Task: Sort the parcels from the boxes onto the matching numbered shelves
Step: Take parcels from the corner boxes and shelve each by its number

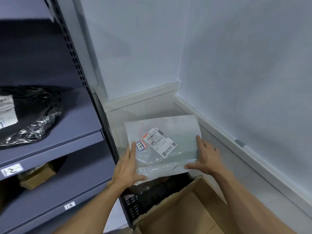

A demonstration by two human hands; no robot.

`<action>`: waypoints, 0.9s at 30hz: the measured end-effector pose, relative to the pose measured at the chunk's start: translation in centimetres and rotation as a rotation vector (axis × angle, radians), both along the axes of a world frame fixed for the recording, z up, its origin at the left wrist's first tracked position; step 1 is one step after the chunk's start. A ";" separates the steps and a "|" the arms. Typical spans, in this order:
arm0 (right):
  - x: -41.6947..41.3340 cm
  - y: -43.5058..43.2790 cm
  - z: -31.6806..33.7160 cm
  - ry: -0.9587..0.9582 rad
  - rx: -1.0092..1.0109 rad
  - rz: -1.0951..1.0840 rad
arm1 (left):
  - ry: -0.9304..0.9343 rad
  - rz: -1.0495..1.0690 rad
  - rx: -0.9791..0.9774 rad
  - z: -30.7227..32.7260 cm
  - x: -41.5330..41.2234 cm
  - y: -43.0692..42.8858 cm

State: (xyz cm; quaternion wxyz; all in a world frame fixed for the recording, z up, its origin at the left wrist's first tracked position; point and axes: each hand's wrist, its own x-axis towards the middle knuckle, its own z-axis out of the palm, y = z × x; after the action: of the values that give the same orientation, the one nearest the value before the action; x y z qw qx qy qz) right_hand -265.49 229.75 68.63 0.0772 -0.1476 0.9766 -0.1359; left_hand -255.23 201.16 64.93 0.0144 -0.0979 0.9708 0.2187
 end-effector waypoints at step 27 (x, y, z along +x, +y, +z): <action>9.3 -5.1 17.5 0.301 -0.028 0.041 | 0.302 -0.035 -0.035 17.5 9.6 -5.8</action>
State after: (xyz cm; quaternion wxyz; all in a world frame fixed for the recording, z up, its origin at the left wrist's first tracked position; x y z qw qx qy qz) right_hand -256.20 224.64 86.16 -0.0697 -0.1874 0.9719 -0.1244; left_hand -245.68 195.38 82.38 -0.1297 -0.0472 0.9671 0.2139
